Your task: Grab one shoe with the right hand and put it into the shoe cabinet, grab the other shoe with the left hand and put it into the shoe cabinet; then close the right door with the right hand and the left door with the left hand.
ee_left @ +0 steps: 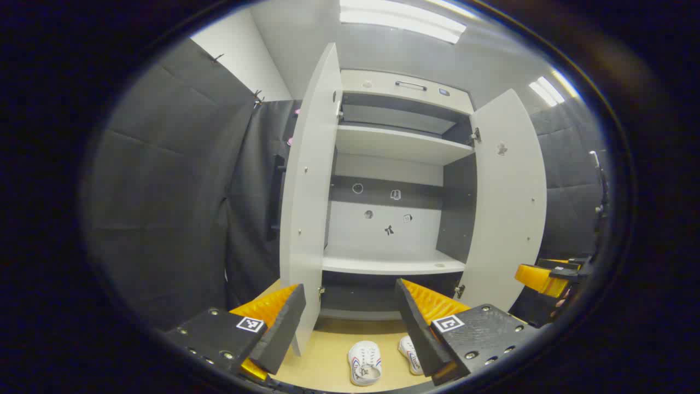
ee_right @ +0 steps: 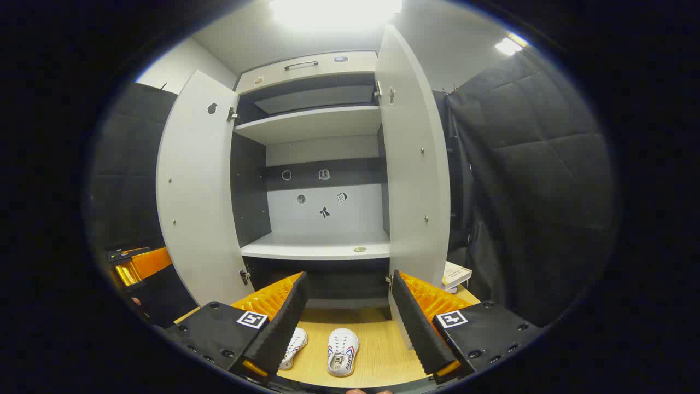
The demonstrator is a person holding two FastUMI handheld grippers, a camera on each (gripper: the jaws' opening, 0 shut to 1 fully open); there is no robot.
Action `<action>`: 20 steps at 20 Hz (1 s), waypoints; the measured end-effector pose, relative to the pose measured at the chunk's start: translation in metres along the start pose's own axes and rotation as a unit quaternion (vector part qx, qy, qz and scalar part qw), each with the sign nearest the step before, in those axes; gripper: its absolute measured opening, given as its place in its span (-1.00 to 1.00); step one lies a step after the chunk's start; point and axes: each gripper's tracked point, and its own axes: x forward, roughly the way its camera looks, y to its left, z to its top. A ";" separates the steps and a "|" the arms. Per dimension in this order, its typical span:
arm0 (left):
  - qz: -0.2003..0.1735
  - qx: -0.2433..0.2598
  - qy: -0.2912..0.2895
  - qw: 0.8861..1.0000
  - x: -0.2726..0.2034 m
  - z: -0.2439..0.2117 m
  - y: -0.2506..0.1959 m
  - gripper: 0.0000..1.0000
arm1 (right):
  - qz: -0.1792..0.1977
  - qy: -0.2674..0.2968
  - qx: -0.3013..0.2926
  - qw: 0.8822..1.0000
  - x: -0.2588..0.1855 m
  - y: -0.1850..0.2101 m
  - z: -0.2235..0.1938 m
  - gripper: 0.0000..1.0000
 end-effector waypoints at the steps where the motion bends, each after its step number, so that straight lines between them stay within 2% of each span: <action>1: -0.002 0.006 -0.001 1.000 0.000 -0.001 0.002 0.89 | 0.001 -0.002 0.000 1.000 0.000 0.002 0.001 0.87; 6: 0.001 0.020 0.000 1.000 -0.008 -0.003 0.008 0.93 | -0.004 -0.013 0.000 1.000 0.004 0.001 0.009 0.92; 7: -0.001 0.018 -0.002 1.000 -0.008 -0.002 0.008 0.89 | -0.005 -0.014 -0.002 1.000 0.003 0.001 0.010 0.84; 8: -0.003 0.017 -0.003 1.000 -0.006 -0.002 0.006 0.89 | -0.006 -0.016 -0.004 1.000 0.003 0.001 0.012 0.91; 10: -0.005 0.023 -0.006 1.000 -0.007 -0.001 0.005 0.89 | -0.005 -0.016 -0.006 1.000 0.003 0.002 0.013 0.91; 12: -0.005 0.027 -0.005 1.000 -0.008 -0.002 0.005 0.89 | -0.002 -0.010 -0.003 1.000 0.004 0.004 0.009 0.84; 19: 0.006 0.018 -0.001 1.000 -0.018 -0.009 0.008 0.86 | 0.017 0.019 -0.009 1.000 0.015 0.010 -0.002 0.84; 20: 0.008 0.017 0.000 1.000 -0.019 -0.011 0.009 0.89 | 0.019 0.022 -0.009 1.000 0.018 0.011 -0.002 0.91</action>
